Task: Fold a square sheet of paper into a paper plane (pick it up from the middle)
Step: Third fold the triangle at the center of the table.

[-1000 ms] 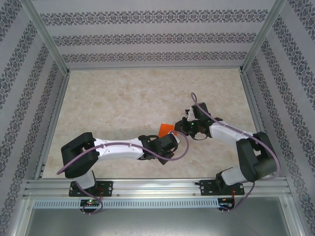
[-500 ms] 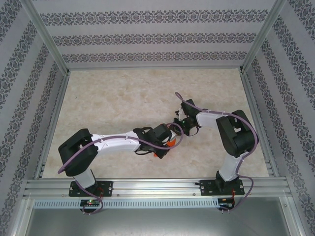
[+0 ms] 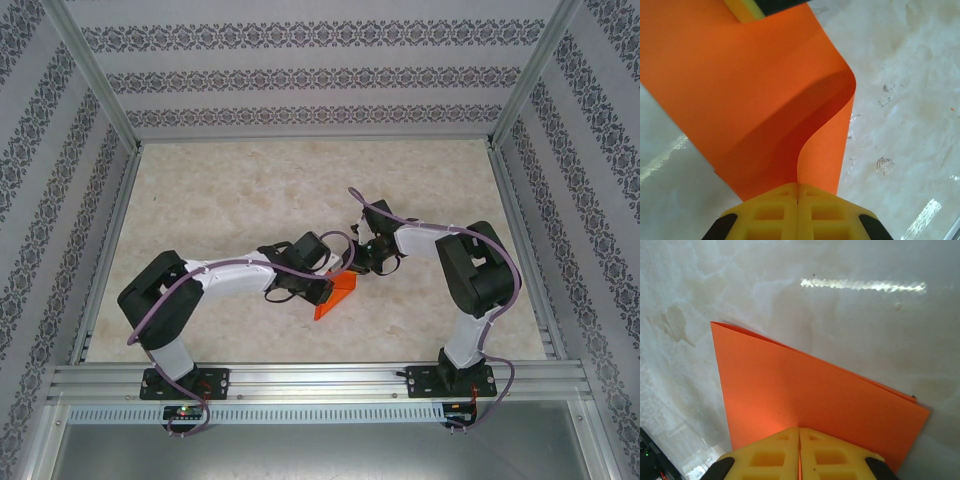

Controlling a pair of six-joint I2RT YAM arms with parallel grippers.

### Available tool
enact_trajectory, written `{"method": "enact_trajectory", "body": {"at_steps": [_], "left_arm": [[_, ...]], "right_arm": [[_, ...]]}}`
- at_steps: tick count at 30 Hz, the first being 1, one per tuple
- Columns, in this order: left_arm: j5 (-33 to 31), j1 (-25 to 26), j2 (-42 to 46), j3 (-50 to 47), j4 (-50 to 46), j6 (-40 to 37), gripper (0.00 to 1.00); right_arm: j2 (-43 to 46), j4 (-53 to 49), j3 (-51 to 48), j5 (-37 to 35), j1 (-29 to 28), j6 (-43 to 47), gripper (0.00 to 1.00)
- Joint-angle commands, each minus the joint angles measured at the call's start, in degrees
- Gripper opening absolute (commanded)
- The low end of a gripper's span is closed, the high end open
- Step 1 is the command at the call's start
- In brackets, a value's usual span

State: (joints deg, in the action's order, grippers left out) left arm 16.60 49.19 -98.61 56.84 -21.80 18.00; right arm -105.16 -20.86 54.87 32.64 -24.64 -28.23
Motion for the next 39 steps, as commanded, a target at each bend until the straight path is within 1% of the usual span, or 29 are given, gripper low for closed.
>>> {"method": "enact_trajectory", "body": {"at_steps": [1,5,12,16,20,27,39], "left_arm": [[2.6,-1.01,-2.16,0.9,2.19,-2.12,0.0],[2.61,-1.55,-2.81,0.8,2.98,-1.88,0.0],[0.57,-2.21,-3.0,1.28,2.07,-2.58,0.0],[1.32,-2.78,-3.33,2.26,1.35,-3.56,0.0],[0.13,-2.78,-3.35,2.08,1.06,-3.77,0.0],[0.16,-2.94,-4.42,1.97,0.95,-3.52,0.0],[-1.51,-2.96,-1.72,-1.12,2.49,-1.22,0.0]], "right_arm": [[-2.64,-2.87,0.0,-3.64,-0.85,1.81,0.09],[-2.68,-3.0,0.02,-3.64,-0.93,1.7,0.09],[-2.76,-3.48,0.17,-3.73,-1.0,1.7,0.1],[-2.59,-3.57,0.02,-3.89,-1.11,1.61,0.1],[-2.83,-3.61,0.0,-4.17,-1.1,1.75,0.1],[-2.94,-3.69,-0.07,-4.29,-1.11,1.6,0.1],[-3.19,-3.31,-0.43,-4.43,-1.11,1.27,0.1]]}}
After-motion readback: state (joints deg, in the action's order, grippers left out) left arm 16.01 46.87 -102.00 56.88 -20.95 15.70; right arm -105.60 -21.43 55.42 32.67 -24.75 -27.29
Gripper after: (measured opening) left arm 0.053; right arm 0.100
